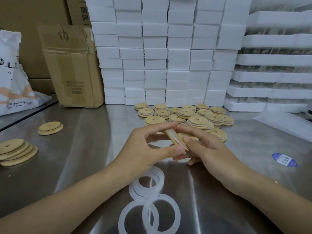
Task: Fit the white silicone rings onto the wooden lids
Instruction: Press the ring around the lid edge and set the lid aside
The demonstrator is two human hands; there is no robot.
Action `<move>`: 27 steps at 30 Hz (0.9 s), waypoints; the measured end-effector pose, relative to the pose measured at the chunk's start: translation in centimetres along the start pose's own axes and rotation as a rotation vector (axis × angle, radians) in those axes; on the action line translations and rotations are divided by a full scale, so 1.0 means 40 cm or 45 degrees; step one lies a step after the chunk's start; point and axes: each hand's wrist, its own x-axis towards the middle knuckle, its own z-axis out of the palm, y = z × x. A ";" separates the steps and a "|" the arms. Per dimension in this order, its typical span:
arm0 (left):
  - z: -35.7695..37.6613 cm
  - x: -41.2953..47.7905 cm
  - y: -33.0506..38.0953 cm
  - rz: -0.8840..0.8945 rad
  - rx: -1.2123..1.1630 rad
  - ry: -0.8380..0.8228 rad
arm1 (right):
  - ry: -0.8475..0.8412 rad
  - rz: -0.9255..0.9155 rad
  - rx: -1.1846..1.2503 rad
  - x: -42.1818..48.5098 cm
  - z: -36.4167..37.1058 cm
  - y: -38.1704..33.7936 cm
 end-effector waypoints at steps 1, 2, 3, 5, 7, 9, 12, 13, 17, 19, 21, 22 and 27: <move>0.001 0.001 -0.003 0.023 0.007 0.043 | 0.004 -0.016 -0.007 -0.001 -0.001 0.000; 0.000 0.001 -0.007 0.041 0.013 0.071 | 0.006 -0.041 -0.031 -0.002 0.000 -0.001; -0.001 0.001 -0.010 0.057 0.028 0.091 | 0.004 -0.071 -0.064 -0.003 0.002 -0.002; -0.004 -0.003 -0.015 0.092 0.144 0.123 | -0.013 -0.113 -0.132 -0.007 0.006 -0.004; -0.003 -0.006 -0.016 0.123 0.319 0.158 | -0.009 -0.142 -0.187 -0.011 0.007 -0.001; -0.001 -0.011 -0.018 0.152 0.419 0.171 | -0.006 -0.166 -0.177 -0.013 0.008 0.002; -0.002 -0.014 -0.016 0.214 0.446 0.160 | -0.005 -0.177 -0.111 -0.015 0.009 0.003; -0.003 -0.013 -0.015 0.223 0.443 0.153 | -0.010 -0.178 -0.095 -0.015 0.007 0.003; -0.007 -0.012 -0.010 0.199 0.416 0.130 | 0.005 -0.171 -0.056 -0.013 0.001 -0.003; -0.010 -0.012 -0.006 0.184 0.418 0.129 | 0.017 -0.178 -0.053 -0.014 -0.001 -0.003; -0.012 -0.012 -0.007 0.195 0.430 0.125 | 0.010 -0.178 -0.049 -0.015 0.000 -0.006; -0.012 -0.013 -0.007 0.204 0.436 0.128 | 0.003 -0.178 -0.055 -0.015 0.001 -0.008; -0.004 -0.016 -0.011 0.320 0.553 0.205 | 0.098 -0.339 -0.190 -0.025 0.018 -0.007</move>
